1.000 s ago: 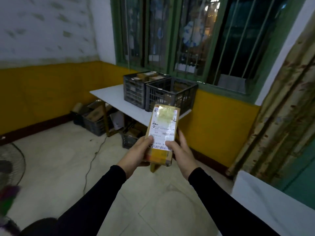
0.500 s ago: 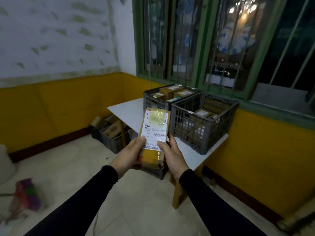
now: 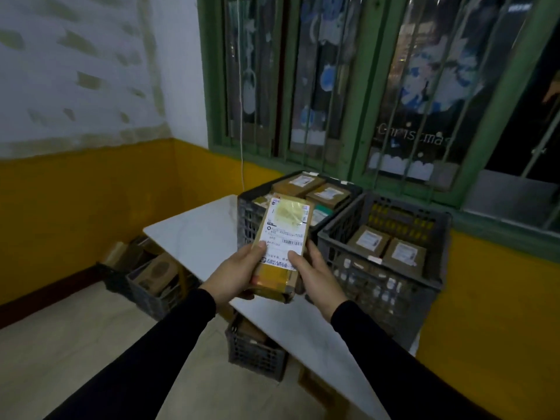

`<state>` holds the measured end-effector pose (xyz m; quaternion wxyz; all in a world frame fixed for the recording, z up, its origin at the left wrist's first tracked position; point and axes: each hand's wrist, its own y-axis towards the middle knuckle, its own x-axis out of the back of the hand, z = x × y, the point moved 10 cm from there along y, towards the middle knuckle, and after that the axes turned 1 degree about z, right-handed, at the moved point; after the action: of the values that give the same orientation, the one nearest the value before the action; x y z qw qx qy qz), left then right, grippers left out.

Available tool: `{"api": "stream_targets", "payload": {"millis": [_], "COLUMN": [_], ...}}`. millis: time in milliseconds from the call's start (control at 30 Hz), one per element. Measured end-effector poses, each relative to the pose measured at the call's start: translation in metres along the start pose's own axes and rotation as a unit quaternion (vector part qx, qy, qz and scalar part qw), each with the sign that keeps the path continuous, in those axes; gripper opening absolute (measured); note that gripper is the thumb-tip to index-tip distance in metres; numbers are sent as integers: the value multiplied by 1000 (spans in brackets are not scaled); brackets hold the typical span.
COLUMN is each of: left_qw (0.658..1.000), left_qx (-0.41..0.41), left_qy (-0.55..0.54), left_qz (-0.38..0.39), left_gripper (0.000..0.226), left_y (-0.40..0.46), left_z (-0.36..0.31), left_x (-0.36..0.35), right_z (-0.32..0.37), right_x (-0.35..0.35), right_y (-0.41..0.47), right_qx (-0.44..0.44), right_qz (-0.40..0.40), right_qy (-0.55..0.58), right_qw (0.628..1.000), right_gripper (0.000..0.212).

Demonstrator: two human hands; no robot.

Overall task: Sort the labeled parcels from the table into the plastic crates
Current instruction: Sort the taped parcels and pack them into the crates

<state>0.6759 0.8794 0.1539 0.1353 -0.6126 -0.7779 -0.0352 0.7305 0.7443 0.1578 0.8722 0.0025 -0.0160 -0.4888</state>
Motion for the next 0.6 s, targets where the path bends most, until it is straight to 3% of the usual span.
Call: {"api": "stream_targets", "payload": {"millis": [400,467,600], "left_qw": [996,993,982], "left_qx": [-8,-2,20], "left_qy": [69,84,149], "left_qz": [58,80,118], "left_gripper": [52,55,73], "left_y": [276,316,397], "left_z": [-32,-41,-34], "left_x": [30,28,19], "right_z": [-13,-18,-27], "right_x": [76,95,129], "right_y": [259,294,341], "right_qx": [-7,-27,-86], "right_qz": [-72,-84,-123], "right_qy": [-12,-24,-48], "right_qw": [997,996,987], "right_gripper": [24,31,72]}}
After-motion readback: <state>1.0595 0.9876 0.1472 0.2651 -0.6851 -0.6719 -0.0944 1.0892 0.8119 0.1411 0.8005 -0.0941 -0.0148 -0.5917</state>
